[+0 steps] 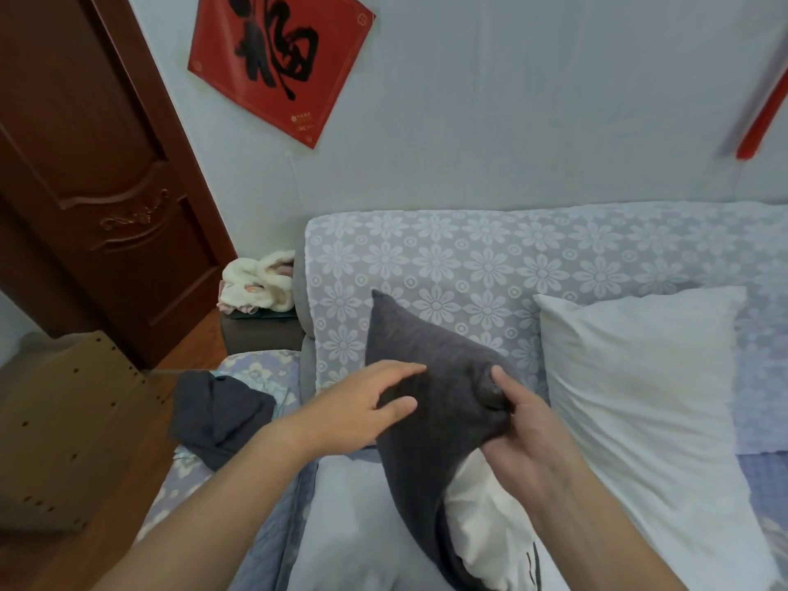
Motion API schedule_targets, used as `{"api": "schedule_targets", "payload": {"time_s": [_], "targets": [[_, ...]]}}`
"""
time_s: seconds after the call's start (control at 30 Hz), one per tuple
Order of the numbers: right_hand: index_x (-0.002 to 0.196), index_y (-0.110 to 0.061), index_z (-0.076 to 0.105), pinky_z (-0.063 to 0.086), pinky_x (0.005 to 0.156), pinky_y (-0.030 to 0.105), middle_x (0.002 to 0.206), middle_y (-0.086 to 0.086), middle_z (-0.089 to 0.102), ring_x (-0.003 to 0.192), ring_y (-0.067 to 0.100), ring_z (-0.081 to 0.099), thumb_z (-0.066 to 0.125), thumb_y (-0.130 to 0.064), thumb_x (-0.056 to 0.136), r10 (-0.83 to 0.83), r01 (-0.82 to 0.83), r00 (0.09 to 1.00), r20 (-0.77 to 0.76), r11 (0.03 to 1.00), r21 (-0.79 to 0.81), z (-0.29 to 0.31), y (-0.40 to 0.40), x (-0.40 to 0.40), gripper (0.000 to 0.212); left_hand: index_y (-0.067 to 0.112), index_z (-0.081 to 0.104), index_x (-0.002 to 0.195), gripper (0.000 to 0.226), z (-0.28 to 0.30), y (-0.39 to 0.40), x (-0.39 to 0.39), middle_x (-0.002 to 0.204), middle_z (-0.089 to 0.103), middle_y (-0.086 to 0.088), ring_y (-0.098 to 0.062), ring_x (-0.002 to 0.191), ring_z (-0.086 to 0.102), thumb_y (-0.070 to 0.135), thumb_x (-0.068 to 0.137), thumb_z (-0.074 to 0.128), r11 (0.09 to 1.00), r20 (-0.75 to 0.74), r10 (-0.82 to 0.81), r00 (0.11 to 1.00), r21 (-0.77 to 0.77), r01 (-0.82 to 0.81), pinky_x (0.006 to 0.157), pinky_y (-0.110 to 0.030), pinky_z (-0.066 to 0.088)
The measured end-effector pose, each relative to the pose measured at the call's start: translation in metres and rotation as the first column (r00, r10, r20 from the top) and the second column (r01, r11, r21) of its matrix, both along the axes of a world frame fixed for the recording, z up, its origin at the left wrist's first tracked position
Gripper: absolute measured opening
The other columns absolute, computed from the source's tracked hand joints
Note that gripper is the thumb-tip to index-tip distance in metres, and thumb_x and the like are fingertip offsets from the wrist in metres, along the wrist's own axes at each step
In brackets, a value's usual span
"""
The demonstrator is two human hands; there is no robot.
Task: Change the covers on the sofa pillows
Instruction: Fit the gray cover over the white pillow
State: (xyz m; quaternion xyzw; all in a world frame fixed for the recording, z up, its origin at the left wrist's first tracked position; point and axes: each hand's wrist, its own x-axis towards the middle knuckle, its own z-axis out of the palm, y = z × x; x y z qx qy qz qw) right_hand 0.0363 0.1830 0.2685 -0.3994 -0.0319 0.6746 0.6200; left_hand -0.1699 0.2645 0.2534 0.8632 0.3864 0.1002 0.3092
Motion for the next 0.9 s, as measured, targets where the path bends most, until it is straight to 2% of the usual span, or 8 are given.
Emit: {"api": "schedule_targets", "payload": {"time_s": [0.17,0.37,0.5,0.57,0.67,0.77,0.83,0.9], "targets": [[0.129,0.002,0.061,0.043,0.11,0.05,0.124,0.023,0.067,0.116,0.035,0.066,0.06,-0.023,0.096,-0.028,0.044,0.993,-0.117,0.99,0.135,0.013,-0.006,0.023,0.041,0.044,0.039,0.15,0.051,0.0,0.005,0.015,0.154,0.031,0.027,0.009,0.142,0.025,0.04,0.102,0.055,0.99,0.061,-0.027,0.998,0.139,0.018,0.121,-0.027,0.025],[0.138,-0.001,0.056,0.031,0.12,0.047,0.139,0.022,0.058,0.133,0.033,0.053,0.051,-0.028,0.1,0.252,-0.267,0.963,0.093,0.936,0.228,0.051,0.006,0.03,0.047,0.031,0.046,0.149,0.052,0.048,0.011,0.045,0.156,0.037,0.014,-0.007,0.151,0.023,0.043,0.1,0.054,0.942,0.315,-0.129,0.94,0.335,0.017,0.123,-0.034,0.019],[0.118,-0.001,0.07,0.041,0.11,0.043,0.114,0.018,0.069,0.108,0.027,0.063,0.05,-0.028,0.1,0.392,-0.433,0.896,0.206,0.874,0.219,0.069,0.013,0.03,0.038,0.033,0.045,0.146,0.048,0.057,0.017,0.03,0.143,0.05,0.018,-0.006,0.136,0.045,0.049,0.101,0.046,0.945,0.346,-0.094,0.933,0.327,-0.026,0.115,-0.039,0.037],[0.104,-0.003,0.074,0.045,0.099,0.039,0.092,0.012,0.064,0.09,0.022,0.062,0.052,-0.023,0.098,0.434,-0.455,0.891,0.135,0.851,0.262,0.067,0.009,0.024,0.03,0.031,0.047,0.143,0.047,0.048,0.012,0.016,0.136,0.053,0.018,-0.006,0.128,0.05,0.053,0.101,0.04,0.944,0.369,-0.033,0.929,0.316,-0.092,0.108,-0.04,0.042],[0.101,0.003,0.074,0.047,0.095,0.038,0.09,0.014,0.065,0.087,0.023,0.066,0.053,-0.02,0.097,0.454,-0.434,0.891,-0.004,0.855,0.283,0.05,0.004,0.004,0.031,0.031,0.041,0.145,0.052,0.014,-0.008,-0.001,0.139,0.048,0.019,-0.005,0.13,0.048,0.055,0.099,0.043,0.917,0.37,0.02,0.929,0.364,-0.165,0.108,-0.04,0.041],[0.115,0.002,0.071,0.047,0.107,0.04,0.112,0.019,0.069,0.106,0.024,0.064,0.058,-0.018,0.095,0.505,-0.533,0.844,0.18,0.828,0.173,0.024,0.004,-0.03,0.032,0.044,0.025,0.151,0.071,-0.032,-0.028,-0.021,0.151,0.033,0.023,-0.005,0.141,0.036,0.065,0.09,0.055,0.928,0.335,0.083,0.939,0.317,-0.195,0.116,-0.032,0.032],[0.103,-0.005,0.073,0.053,0.091,0.028,0.102,0.01,0.073,0.1,0.019,0.065,0.056,-0.01,0.096,0.545,-0.61,0.767,0.338,0.783,0.123,0.01,0.004,-0.052,0.019,0.053,0.023,0.148,0.076,-0.056,-0.038,-0.042,0.153,0.028,0.024,-0.003,0.144,0.033,0.062,0.085,0.065,0.945,0.357,0.158,0.92,0.214,-0.246,0.117,-0.024,0.029],[0.098,-0.007,0.068,0.05,0.084,0.022,0.096,0.003,0.071,0.1,0.016,0.065,0.054,-0.006,0.098,0.602,-0.709,0.654,0.459,0.699,0.094,-0.003,0.006,-0.07,0.014,0.042,0.04,0.142,0.064,-0.075,-0.046,-0.065,0.147,0.041,0.015,-0.009,0.138,0.043,0.05,0.086,0.07,0.938,0.39,0.244,0.888,0.138,-0.318,0.114,-0.033,0.037]]}}
